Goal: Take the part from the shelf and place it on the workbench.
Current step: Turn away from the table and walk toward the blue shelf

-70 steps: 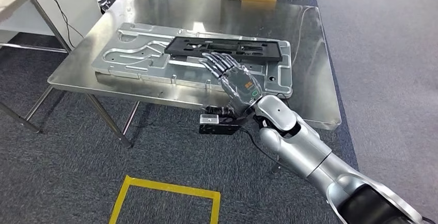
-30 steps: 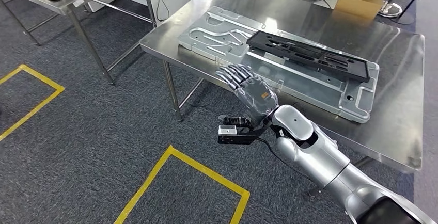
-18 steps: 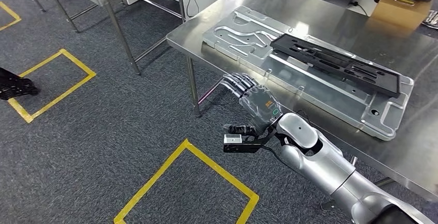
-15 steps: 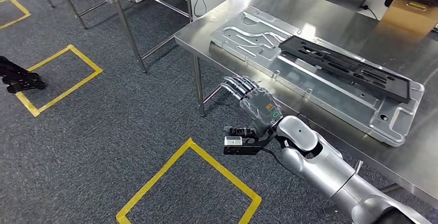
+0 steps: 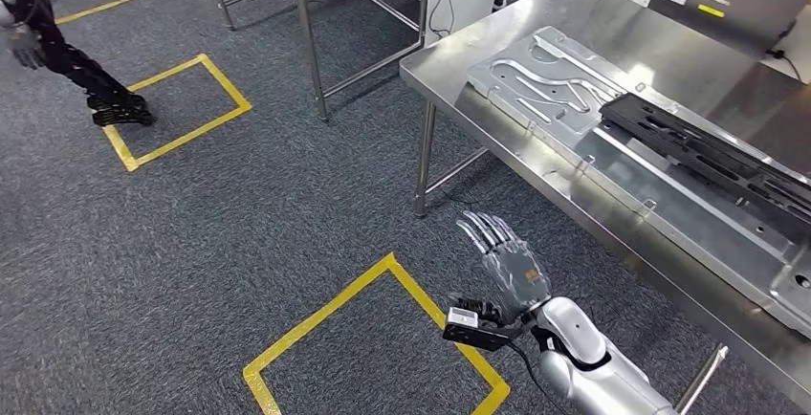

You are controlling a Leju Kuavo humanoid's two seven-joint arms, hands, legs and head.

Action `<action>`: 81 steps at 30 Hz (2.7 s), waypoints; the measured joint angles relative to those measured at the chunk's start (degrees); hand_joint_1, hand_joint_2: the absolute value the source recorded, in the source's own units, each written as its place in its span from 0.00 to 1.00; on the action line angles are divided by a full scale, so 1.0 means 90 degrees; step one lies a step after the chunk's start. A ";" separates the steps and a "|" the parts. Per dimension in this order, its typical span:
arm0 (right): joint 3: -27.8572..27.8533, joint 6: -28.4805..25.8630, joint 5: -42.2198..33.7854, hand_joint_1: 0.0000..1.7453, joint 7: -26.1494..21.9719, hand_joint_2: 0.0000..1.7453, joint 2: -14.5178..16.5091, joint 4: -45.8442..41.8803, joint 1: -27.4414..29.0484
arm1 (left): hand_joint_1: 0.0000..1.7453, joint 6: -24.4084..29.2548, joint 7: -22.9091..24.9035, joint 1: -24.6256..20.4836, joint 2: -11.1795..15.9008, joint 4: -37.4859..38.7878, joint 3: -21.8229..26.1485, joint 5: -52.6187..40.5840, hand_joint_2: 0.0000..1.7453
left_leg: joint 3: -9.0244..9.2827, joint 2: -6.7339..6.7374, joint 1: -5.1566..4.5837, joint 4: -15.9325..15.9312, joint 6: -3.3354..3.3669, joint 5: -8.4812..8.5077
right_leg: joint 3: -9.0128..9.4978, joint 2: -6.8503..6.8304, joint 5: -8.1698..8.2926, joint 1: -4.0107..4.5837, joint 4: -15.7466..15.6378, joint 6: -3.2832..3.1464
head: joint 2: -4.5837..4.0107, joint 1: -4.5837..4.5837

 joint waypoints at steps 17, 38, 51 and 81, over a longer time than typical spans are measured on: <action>-0.2531 -0.0839 -0.1347 0.00 -0.0919 0.00 0.0522 0.4192 0.1191 | 0.00 0.0032 -0.0002 0.0078 -0.0076 -0.0002 0.0000 -0.0234 1.00 | -0.0028 0.0802 0.0017 0.0452 -0.0278 -0.0270 | 0.0367 -0.0909 0.0078 0.0056 -0.0575 -0.0203 | 0.0001 -0.0016; -0.4083 0.1164 -0.2505 0.00 -0.0130 1.00 0.1444 0.6516 0.1543 | 0.00 0.0242 0.0204 0.0044 -0.0095 -0.0019 0.0013 -0.0242 0.00 | 0.0111 -0.0099 0.0051 0.0116 -0.0284 -0.0245 | 0.0337 -0.0073 -0.0046 -0.0074 -0.0343 -0.0067 | 0.0000 -0.0005; -0.5153 0.2120 -0.3580 0.00 0.0569 1.00 0.2070 0.6674 0.1690 | 0.00 0.0409 0.0373 0.0013 -0.0155 -0.0019 0.0162 -0.0134 0.00 | 0.0288 0.1041 -0.0115 0.0042 -0.0113 -0.0364 | 0.0432 -0.1130 -0.0113 0.0100 -0.0392 -0.0127 | -0.0001 -0.0004; -0.5321 0.2340 -0.3372 0.00 0.0370 0.00 0.2191 0.6733 0.1694 | 0.00 0.0478 0.0603 -0.0020 -0.0268 -0.0022 0.0257 -0.0115 0.00 | 0.0336 0.0728 -0.0097 0.0048 -0.0187 -0.0367 | 0.0271 -0.0515 -0.0051 0.0121 -0.0291 -0.0224 | 0.0000 0.0002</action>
